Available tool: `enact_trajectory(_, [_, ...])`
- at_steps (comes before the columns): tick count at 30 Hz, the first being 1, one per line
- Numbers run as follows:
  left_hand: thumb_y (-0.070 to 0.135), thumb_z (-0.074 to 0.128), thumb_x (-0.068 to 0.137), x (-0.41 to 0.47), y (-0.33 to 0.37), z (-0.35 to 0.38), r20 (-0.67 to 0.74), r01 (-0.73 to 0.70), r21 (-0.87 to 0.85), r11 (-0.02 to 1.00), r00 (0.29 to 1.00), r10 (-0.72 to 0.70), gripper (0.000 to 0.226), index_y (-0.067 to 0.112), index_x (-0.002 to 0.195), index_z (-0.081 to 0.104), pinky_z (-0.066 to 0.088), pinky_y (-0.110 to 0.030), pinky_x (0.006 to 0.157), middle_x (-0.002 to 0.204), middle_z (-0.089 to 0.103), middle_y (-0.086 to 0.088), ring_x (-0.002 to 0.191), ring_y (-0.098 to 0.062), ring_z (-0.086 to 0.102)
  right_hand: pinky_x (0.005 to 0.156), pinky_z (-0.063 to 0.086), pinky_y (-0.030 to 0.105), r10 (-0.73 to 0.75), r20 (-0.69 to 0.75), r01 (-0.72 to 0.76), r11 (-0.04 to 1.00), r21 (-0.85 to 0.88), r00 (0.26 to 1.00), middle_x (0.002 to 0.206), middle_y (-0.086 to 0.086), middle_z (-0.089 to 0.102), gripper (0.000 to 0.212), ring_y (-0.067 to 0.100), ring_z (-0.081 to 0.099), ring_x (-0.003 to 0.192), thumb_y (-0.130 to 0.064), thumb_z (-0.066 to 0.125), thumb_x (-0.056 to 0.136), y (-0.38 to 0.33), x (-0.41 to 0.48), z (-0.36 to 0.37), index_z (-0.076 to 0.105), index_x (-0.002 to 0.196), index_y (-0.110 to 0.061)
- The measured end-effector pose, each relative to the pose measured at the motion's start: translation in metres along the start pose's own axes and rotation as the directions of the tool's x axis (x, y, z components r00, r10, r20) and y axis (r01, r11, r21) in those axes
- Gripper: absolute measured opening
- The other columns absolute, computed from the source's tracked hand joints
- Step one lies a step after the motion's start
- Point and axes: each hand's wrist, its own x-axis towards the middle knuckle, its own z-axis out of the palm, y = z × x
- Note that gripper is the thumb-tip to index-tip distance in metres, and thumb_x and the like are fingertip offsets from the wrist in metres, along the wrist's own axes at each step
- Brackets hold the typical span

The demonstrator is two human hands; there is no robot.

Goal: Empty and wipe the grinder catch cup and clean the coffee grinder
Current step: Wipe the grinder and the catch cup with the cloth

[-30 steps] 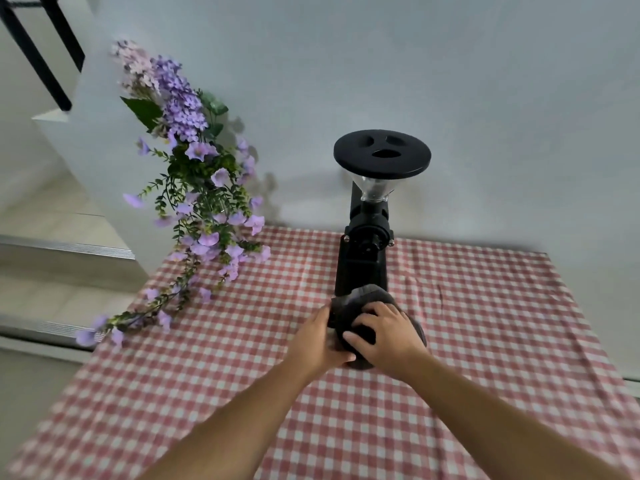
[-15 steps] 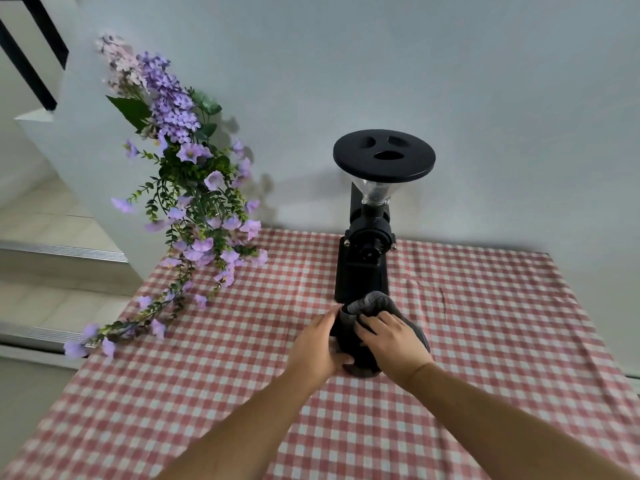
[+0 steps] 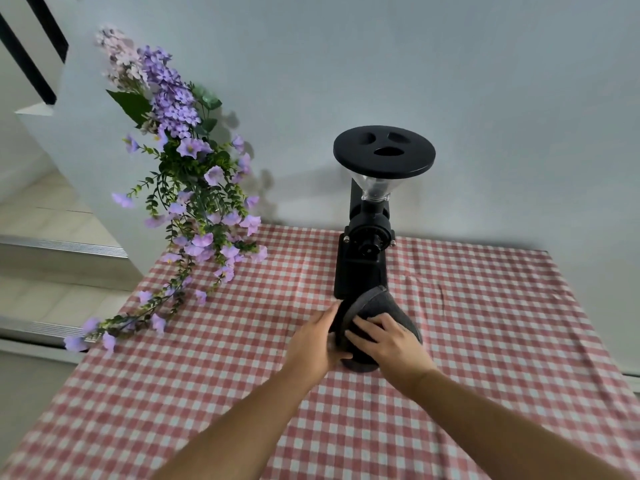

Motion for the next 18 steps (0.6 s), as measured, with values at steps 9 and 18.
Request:
enact_trajectory(9, [0.036,0.076,0.080,-0.002,0.002,-0.002,0.004,0.010,0.019,1.000,1.000,-0.010,0.088,0.036,0.150,0.025,0.048,-0.032,0.098,0.139,0.051,0.012,0.122,-0.013,0.053,0.080,0.054,0.023,0.380,0.380,-0.524,0.738,0.425,0.843,0.115,-0.005,0.065,0.046,0.011,0.059,0.096,0.005,0.042,0.083,0.017,0.037,-0.054,0.074,0.101,-0.023])
enact_trajectory(18, [0.039,0.071,0.084,0.000,0.002,0.000,-0.033,0.037,0.033,0.999,0.999,-0.036,0.074,0.031,0.147,0.033,0.051,-0.027,0.091,0.131,0.058,0.010,0.112,-0.011,0.059,0.103,0.041,0.035,0.216,0.221,-0.262,0.942,0.209,0.951,0.149,-0.001,0.039,0.052,0.024,0.034,0.126,-0.019,0.052,0.094,-0.011,0.025,-0.011,0.037,0.144,-0.023])
